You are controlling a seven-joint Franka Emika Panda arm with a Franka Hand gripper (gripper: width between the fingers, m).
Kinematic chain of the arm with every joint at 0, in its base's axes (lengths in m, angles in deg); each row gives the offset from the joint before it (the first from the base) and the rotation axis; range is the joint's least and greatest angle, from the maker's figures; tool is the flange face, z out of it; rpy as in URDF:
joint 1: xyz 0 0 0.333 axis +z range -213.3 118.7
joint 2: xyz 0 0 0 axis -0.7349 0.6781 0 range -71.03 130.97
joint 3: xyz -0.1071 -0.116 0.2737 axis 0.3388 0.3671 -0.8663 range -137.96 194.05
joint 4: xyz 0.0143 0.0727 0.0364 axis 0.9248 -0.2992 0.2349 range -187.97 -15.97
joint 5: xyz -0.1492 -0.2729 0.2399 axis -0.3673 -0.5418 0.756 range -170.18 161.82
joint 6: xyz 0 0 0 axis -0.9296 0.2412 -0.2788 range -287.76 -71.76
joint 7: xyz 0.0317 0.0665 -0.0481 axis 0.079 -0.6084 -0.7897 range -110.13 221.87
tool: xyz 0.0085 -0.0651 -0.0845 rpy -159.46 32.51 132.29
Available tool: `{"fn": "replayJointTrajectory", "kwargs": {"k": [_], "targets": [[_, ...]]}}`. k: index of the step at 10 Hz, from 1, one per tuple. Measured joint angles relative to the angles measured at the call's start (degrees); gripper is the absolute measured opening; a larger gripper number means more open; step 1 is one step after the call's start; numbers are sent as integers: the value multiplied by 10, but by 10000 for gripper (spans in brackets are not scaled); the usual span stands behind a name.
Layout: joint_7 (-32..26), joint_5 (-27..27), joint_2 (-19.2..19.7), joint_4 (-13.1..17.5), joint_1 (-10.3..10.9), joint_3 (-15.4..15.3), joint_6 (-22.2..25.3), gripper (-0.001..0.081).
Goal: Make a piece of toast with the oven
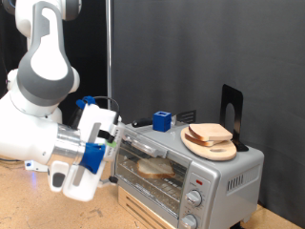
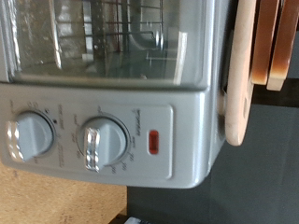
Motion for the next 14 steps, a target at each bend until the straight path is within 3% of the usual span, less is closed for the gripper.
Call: {"fn": "replayJointTrajectory", "kwargs": {"k": [2, 4, 6, 10, 14], "targets": [[14, -2, 51, 66, -2, -1, 31, 808], [9, -2, 51, 63, -4, -1, 49, 808], [7, -1, 69, 82, -6, -1, 72, 808], [6, 14, 154, 183, -6, -11, 53, 808], [7, 13, 251, 307, -12, -12, 60, 808]]}}
